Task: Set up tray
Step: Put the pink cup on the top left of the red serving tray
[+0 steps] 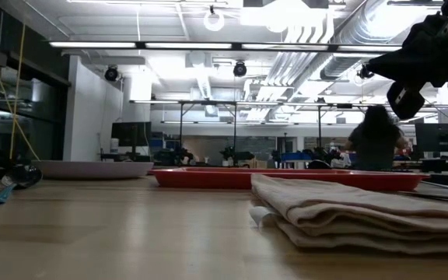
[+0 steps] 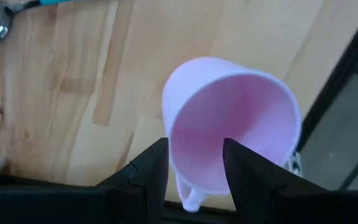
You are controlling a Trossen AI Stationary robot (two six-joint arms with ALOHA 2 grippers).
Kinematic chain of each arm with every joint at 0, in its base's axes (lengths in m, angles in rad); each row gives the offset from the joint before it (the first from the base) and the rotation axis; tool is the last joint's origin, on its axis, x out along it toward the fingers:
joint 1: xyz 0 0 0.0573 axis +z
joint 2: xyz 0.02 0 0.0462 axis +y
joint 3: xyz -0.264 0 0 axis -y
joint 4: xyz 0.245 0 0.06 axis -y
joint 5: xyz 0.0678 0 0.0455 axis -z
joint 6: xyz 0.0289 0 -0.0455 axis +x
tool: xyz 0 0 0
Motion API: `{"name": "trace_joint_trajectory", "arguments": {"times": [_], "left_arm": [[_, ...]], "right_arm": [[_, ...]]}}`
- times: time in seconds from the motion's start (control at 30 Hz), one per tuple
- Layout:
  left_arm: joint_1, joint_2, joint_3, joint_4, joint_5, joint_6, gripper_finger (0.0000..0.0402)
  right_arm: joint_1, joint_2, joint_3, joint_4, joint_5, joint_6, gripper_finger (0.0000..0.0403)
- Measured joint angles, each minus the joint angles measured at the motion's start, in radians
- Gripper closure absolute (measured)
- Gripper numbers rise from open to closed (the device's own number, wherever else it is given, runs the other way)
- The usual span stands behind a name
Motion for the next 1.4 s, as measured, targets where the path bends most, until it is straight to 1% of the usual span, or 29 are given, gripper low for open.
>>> {"name": "trace_joint_trajectory", "arguments": {"times": [0.1, 0.47, 0.67, 0.77, 0.83, 1.07, 1.13, 1.27, 1.4], "left_arm": [[0.0, 0.028, 0.0, -0.004, -0.019, 0.004, 0.0218], [0.0, 0.104, 0.0, -0.014, -0.013, -0.001, 0.0218], [0.0, 0.114, 0.0, -0.024, 0.032, -0.003, 0.0224], [0.0, 0.114, 0.0, -0.025, 0.038, -0.01, 0.0246], [0.0, 0.114, 0.0, -0.026, 0.039, -0.013, 0.0269], [0.0, 0.113, 0.0, -0.025, 0.031, -0.031, 0.0378], [0.0, 0.112, 0.0, -0.026, 0.031, -0.045, 0.0386], [0.0, 0.112, 0.0, -0.047, 0.032, -0.102, 0.0371], [0.0, 0.112, 0.0, -0.052, 0.051, -0.149, 0.0389]], "right_arm": [[0.0, 0.0, 0.0, 0.0, 0.0, -0.023, 0.0402], [0.0, 0.0, 0.0, 0.0, 0.0, -0.024, 0.0402], [0.0, 0.0, 0.0, 0.0, 0.001, -0.024, 0.0402], [0.0, 0.0, 0.0, 0.0, 0.001, -0.024, 0.0402], [0.0, 0.0, 0.0, 0.0, 0.0, -0.024, 0.0402], [0.0, 0.0, 0.0, 0.0, 0.0, -0.024, 0.0402], [0.0, 0.0, 0.0, 0.0, 0.0, -0.024, 0.0402], [0.0, 0.0, 0.0, 0.0, 0.0, -0.024, 0.0402], [0.0, 0.0, 0.0, 0.0, 0.0, -0.023, 0.0402]]}}
